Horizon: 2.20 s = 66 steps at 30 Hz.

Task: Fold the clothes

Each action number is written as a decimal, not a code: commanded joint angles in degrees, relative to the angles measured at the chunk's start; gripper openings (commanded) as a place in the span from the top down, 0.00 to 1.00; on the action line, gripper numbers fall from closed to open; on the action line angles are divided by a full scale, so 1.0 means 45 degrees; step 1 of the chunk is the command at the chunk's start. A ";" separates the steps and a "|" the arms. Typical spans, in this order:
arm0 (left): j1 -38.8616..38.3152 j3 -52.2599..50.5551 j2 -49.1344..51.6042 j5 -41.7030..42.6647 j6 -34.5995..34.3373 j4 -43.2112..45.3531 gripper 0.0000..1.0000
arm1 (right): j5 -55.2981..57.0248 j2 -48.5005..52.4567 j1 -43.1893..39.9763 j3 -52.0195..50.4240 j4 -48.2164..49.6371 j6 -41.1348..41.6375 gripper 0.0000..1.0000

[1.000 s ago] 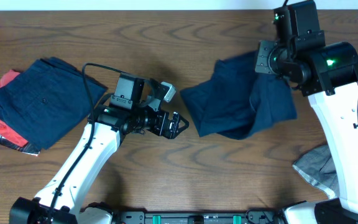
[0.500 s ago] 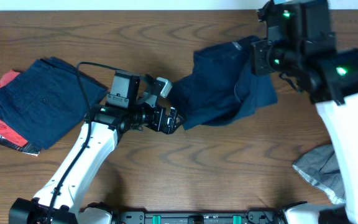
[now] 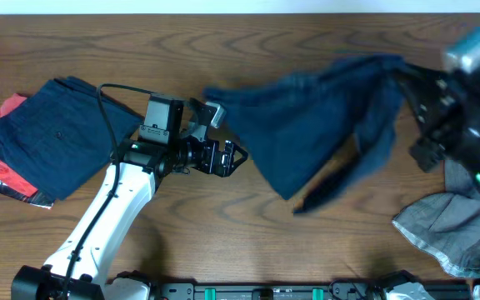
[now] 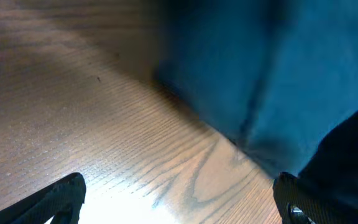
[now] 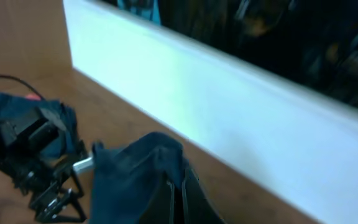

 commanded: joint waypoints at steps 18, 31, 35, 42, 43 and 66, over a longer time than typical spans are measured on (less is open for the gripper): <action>0.0068 0.0282 -0.0185 -0.0539 -0.0219 -0.0160 0.02 | 0.4065 0.6955 -0.0437 0.0029 0.4061 0.2312 0.99; 0.0068 0.0282 -0.0180 -0.1025 -0.0223 -0.0112 0.02 | 0.3521 0.7703 -0.0933 0.0024 0.3128 0.2710 0.99; 0.0180 0.0282 -0.0189 -0.1209 -0.0267 0.0039 0.02 | 0.1107 0.7611 -0.0529 0.0029 0.3060 0.1239 0.99; 0.1098 0.0287 -0.0189 -0.1209 -0.0321 0.0087 0.02 | 0.0840 0.6159 -0.0058 0.0034 0.2778 0.1156 0.99; 0.1297 0.0287 -0.0189 -0.1205 -0.0321 0.0092 0.02 | 0.0758 0.5717 -0.0063 0.0034 0.2642 0.1151 0.99; 0.2914 0.0282 -0.0194 -0.1209 -0.1457 0.1331 0.02 | -0.1472 0.3667 -0.0563 0.0029 0.1161 -0.0743 0.99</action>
